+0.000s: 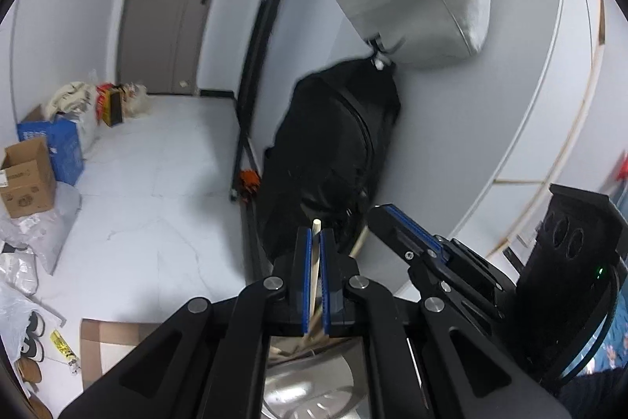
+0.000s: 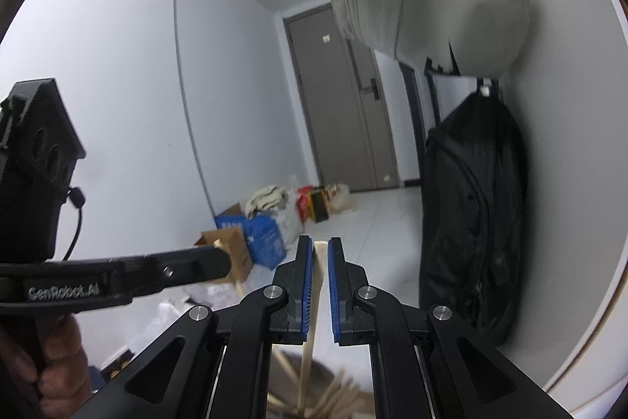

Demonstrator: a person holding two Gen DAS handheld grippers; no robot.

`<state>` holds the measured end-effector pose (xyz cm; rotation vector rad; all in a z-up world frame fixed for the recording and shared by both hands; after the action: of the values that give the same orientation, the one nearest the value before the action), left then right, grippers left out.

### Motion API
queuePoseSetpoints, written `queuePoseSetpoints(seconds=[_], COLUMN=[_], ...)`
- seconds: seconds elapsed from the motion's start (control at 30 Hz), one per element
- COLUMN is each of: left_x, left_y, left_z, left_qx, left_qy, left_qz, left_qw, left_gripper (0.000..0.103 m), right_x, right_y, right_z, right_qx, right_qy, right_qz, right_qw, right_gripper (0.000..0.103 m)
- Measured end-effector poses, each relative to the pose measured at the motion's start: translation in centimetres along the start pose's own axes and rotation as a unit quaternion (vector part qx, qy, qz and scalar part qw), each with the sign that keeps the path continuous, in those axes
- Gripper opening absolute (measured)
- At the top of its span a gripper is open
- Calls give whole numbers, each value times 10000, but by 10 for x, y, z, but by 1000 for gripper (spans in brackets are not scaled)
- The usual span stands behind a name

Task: Organize utensils
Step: 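Open both grippers above the white holder to drop the chopsticks in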

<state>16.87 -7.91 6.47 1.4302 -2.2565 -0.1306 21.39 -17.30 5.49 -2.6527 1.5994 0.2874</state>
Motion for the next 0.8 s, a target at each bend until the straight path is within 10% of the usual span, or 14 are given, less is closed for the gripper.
queuePoseSetpoints(seconds=[0.2,0.43,0.6,0.8], left_x=[-7,-9,-4,1], left_y=[-4,12,30,54], left_z=[17,10,5,11], left_qx=[-483,-521,-361,-263], left_qy=[422,637,508,194], left_qz=[195,216,76,-360], left_qw=[9977,9964,9980,9988], left_gripper=[0,5,43,64], right_x=[12,29,40,37], right_y=[5,36,62,97], right_z=[7,-17,-25,-22], right_qx=[-318,-144,-82,-178], right_qy=[-513,-1070,-1237,-1168], right_qz=[-15,81,300,437], right_qw=[9982,9941,9918,9920], right_gripper=[15,48,60,71])
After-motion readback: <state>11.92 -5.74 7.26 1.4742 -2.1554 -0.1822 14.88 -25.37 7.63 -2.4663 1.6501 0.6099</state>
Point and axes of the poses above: each gripper's, at about its wrist camera, not at the fingertips, and y roughly against the way its jaws point, x to its right, z to its underside, the point moved 8 cm from there along -y, roughly the way its jaws point, and after that the axes turned 14 degrees about x, right-handed, at the moved point
